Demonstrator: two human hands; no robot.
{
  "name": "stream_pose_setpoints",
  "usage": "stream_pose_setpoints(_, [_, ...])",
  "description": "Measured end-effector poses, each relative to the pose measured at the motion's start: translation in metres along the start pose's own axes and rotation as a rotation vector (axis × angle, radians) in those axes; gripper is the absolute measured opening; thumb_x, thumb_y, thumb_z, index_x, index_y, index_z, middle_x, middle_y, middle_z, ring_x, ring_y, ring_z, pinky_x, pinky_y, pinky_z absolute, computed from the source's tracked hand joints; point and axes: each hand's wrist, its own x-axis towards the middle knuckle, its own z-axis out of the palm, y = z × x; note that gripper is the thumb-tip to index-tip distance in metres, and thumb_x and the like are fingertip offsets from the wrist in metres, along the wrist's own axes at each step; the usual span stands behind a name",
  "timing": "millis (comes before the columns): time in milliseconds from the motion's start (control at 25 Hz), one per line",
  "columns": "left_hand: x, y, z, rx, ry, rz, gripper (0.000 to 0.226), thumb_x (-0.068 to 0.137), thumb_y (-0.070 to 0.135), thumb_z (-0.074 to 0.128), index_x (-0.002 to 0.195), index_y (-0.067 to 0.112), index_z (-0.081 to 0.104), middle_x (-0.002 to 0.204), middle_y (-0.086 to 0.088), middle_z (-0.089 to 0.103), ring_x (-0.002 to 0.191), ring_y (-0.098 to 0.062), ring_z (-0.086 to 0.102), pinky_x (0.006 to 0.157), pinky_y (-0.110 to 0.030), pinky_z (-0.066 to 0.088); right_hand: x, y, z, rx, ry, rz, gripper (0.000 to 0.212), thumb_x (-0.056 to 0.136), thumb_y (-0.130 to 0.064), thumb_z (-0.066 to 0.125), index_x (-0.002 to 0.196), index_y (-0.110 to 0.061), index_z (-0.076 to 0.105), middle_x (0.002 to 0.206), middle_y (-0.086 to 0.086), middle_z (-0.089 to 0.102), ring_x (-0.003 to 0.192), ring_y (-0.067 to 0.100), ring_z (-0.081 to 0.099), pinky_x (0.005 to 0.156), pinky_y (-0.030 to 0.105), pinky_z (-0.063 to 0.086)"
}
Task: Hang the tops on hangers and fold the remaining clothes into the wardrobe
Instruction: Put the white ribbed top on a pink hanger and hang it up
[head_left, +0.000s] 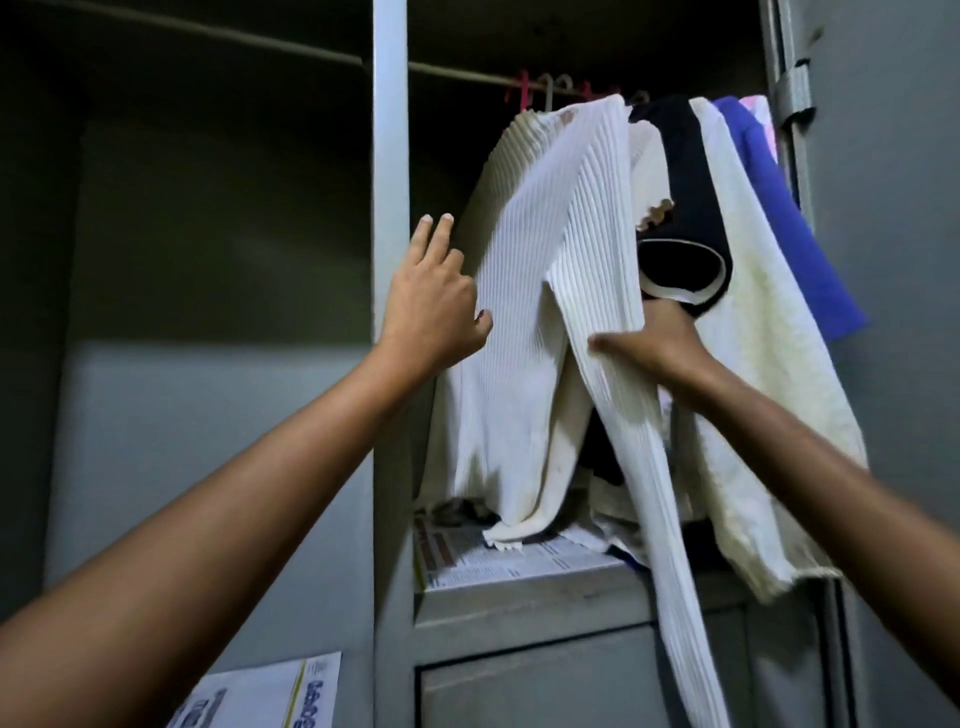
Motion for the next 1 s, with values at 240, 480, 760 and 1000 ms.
stream_pose_setpoints(240, [-0.047, 0.067, 0.018, -0.853, -0.417, -0.18, 0.039, 0.087, 0.043, 0.057, 0.089, 0.006, 0.069, 0.088, -0.008, 0.07, 0.079, -0.022, 0.066, 0.075, -0.035, 0.053, -0.088, 0.038, -0.009, -0.177, -0.572, 0.302, 0.019, 0.084, -0.019, 0.068, 0.098, -0.014, 0.057, 0.087, 0.008, 0.067, 0.071, 0.021, 0.064, 0.054, 0.028, 0.052])
stream_pose_setpoints(480, [-0.064, 0.101, 0.035, -1.549, -0.913, -0.422, 0.048, 0.093, 0.054, 0.042, 0.093, 0.011, 0.063, 0.092, -0.011, 0.065, 0.07, -0.019, 0.061, 0.07, -0.03, 0.048, -0.059, 0.029, 0.0, 0.59, -0.501, 0.492, 0.012, 0.097, -0.008, 0.045, 0.098, -0.003, 0.056, 0.075, 0.01, 0.068, 0.058, 0.014, 0.067, 0.052, 0.028, 0.057])
stream_pose_setpoints(760, [-0.073, 0.092, 0.07, -1.178, -0.828, -0.487, 0.063, 0.091, 0.039, 0.056, 0.138, 0.008, 0.03, 0.129, -0.016, 0.044, 0.11, -0.027, 0.051, 0.087, -0.035, 0.043, -0.037, 0.063, 0.023, 0.52, -0.463, 0.749, 0.008, 0.097, -0.004, 0.045, 0.092, 0.0, 0.05, 0.076, 0.015, 0.063, 0.066, 0.024, 0.063, 0.049, 0.033, 0.056])
stream_pose_setpoints(1000, [-0.1, 0.109, 0.11, -0.567, -1.202, 0.081, 0.067, 0.095, 0.055, 0.032, 0.149, 0.019, 0.016, 0.157, -0.011, 0.012, 0.142, -0.031, 0.018, 0.114, -0.047, 0.019, -0.063, 0.094, 0.032, -0.29, -0.434, 0.607, 0.041, 0.078, -0.037, 0.074, 0.065, -0.006, 0.051, 0.045, 0.006, 0.054, 0.037, 0.015, 0.045, 0.043, 0.022, 0.038])
